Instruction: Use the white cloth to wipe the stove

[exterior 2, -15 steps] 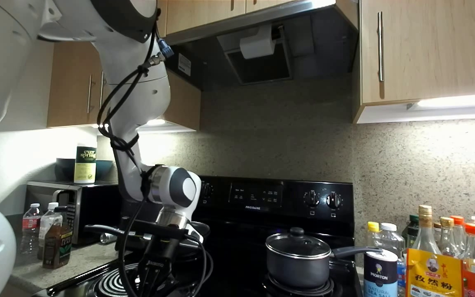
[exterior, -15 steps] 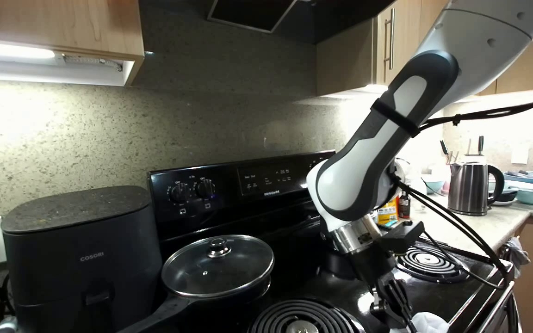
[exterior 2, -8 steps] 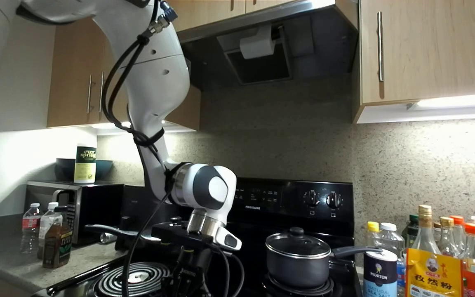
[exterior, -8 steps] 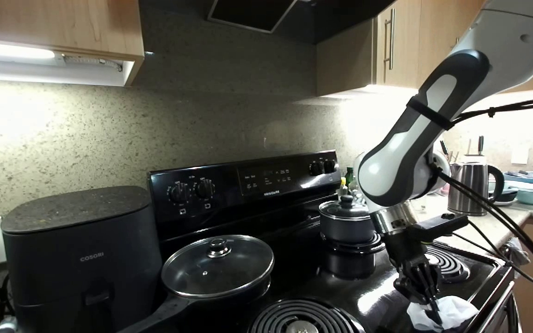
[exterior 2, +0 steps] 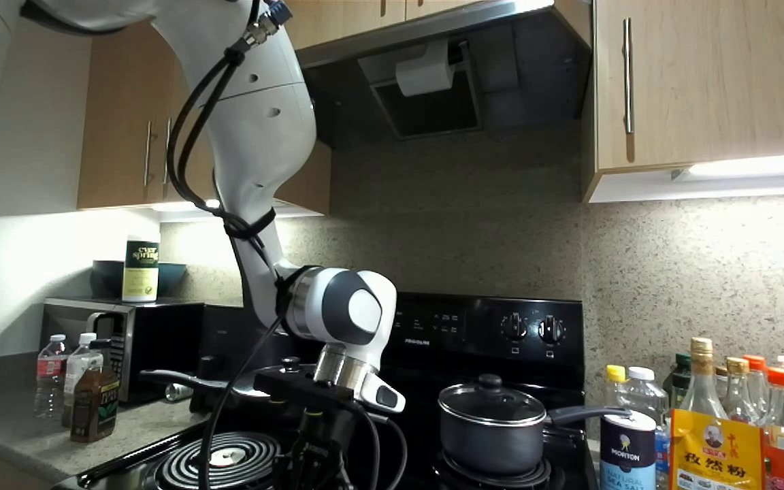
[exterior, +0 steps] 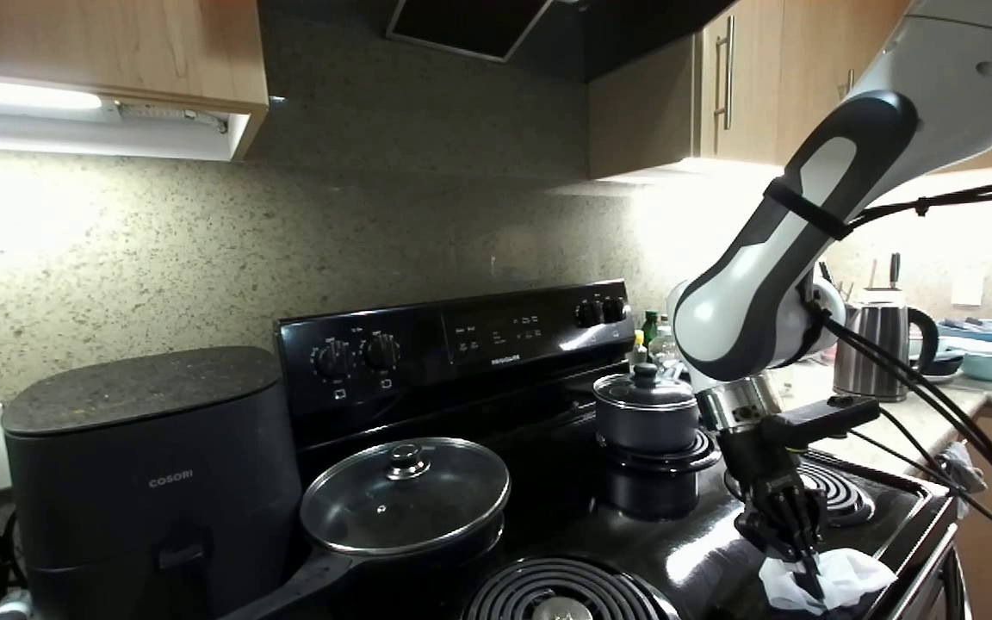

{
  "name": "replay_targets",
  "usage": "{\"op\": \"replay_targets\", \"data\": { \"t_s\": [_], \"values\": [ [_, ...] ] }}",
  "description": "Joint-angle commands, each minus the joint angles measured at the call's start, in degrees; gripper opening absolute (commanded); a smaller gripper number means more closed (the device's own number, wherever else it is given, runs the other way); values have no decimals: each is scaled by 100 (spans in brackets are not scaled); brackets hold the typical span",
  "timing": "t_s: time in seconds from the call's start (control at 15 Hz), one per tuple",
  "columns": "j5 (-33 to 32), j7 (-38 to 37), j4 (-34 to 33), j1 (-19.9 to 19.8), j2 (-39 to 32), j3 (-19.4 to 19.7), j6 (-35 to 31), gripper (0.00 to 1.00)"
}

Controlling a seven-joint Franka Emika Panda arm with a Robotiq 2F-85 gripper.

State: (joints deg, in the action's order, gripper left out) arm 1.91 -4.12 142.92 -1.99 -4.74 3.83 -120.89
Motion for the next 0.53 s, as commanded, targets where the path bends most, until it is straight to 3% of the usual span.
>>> {"op": "replay_targets", "data": {
  "t_s": [0.0,0.47],
  "values": [
    [-131,-477,-16,-77,-90,62,-336,0],
    [-36,-1550,9,-404,-145,514,-1162,0]
  ]
}}
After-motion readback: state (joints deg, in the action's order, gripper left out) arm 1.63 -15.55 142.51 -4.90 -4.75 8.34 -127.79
